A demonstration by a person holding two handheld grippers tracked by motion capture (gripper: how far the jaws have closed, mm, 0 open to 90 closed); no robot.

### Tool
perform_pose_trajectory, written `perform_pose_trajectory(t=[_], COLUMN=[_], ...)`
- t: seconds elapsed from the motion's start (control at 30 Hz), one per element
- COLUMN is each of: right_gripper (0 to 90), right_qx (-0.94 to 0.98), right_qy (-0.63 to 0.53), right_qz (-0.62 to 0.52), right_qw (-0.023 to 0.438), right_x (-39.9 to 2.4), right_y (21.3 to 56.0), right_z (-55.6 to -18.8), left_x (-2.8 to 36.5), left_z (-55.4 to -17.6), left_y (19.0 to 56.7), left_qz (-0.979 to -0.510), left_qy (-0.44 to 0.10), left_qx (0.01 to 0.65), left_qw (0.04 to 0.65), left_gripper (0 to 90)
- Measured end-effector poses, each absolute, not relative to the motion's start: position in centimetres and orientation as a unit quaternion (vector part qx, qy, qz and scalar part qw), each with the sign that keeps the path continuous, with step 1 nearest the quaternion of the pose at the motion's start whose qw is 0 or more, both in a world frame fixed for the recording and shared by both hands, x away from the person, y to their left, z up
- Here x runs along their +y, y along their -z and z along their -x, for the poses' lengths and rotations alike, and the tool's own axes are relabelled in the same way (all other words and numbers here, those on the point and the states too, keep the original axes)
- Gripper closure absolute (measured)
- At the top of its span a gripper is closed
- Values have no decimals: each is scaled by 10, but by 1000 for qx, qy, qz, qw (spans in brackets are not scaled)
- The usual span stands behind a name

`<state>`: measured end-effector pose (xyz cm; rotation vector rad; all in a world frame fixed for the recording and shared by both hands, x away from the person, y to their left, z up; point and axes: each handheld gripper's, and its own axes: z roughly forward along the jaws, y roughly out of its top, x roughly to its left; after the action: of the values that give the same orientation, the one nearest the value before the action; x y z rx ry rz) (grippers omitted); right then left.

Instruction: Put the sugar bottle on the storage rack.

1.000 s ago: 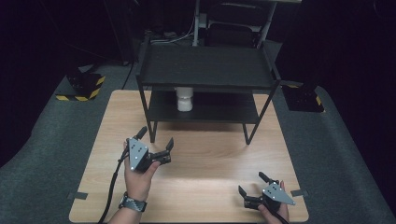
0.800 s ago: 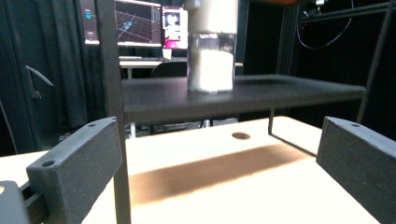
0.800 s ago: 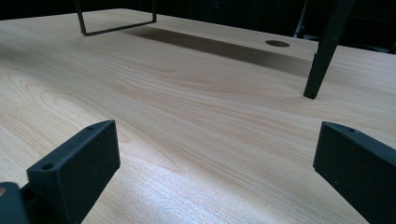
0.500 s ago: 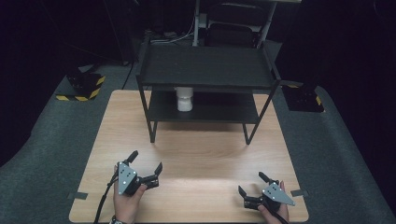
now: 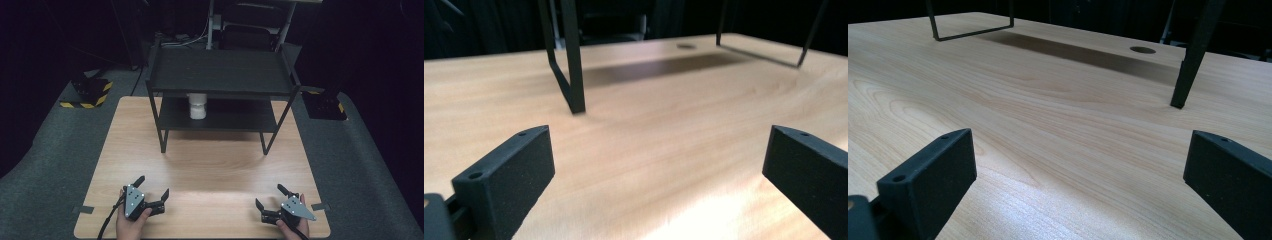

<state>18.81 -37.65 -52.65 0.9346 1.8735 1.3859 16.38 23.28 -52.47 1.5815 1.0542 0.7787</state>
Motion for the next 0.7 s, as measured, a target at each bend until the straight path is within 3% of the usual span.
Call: perform_pose_trajectory(t=[0.3, 0.7], right_gripper=[1, 1], right_qx=[711, 712], right_qy=[-525, -521], right_qz=[-352, -354], right_qw=[308, 309], right_x=[-377, -376], right_y=[526, 525], right_z=[-189, -189], left_x=[230, 229], left_z=[-169, -173], left_y=[514, 512], left_qz=[-696, -700], left_qy=[-305, -292], left_qx=[440, 447], left_qw=[479, 475], left_gripper=[5, 5])
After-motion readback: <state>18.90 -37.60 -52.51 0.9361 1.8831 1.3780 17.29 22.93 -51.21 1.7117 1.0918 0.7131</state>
